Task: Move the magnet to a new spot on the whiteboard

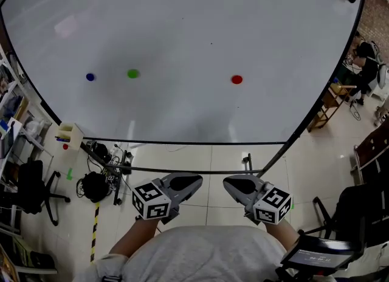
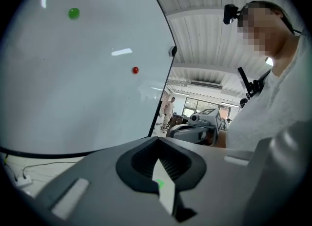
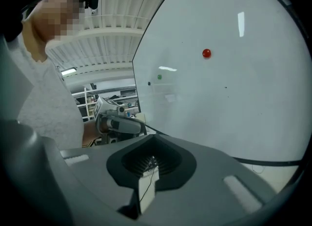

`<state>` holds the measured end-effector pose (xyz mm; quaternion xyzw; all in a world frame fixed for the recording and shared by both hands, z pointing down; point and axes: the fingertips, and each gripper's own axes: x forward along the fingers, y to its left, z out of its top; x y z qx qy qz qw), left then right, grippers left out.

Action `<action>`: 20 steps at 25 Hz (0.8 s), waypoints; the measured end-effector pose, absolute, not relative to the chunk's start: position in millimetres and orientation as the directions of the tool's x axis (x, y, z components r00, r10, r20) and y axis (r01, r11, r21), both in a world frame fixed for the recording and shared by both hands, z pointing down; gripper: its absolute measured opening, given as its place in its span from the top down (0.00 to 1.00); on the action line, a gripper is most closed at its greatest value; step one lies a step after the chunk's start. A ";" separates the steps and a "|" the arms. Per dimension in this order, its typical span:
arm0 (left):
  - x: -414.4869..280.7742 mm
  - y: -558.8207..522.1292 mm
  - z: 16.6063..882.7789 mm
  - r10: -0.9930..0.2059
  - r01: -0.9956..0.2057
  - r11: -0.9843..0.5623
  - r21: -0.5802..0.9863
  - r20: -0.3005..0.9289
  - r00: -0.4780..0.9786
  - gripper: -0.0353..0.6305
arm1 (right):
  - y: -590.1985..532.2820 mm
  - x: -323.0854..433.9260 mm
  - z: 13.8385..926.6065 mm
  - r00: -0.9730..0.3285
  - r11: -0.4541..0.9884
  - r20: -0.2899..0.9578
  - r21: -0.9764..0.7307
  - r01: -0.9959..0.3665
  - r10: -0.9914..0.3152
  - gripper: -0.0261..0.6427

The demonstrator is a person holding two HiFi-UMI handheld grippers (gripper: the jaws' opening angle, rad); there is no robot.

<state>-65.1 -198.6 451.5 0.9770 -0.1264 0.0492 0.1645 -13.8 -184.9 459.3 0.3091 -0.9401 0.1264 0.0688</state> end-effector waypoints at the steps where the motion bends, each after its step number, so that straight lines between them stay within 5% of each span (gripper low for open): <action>1: -66.0 -194.4 454.6 -0.230 -0.265 -0.910 0.320 0.143 0.963 0.97 | -178.7 -14.3 461.8 -0.802 0.778 0.213 -0.202 -0.595 -0.558 0.95; 12: -75.7 -110.3 477.3 -0.374 -0.429 -0.825 0.367 0.214 0.902 0.97 | -73.4 24.4 461.9 -0.847 0.811 0.157 -0.243 -0.532 -0.508 0.96; 20: 6.1 -10.1 464.8 -0.282 -0.350 -0.871 0.344 0.234 0.931 0.97 | 11.7 80.5 473.9 -0.837 0.774 0.110 -0.333 -0.539 -0.535 0.96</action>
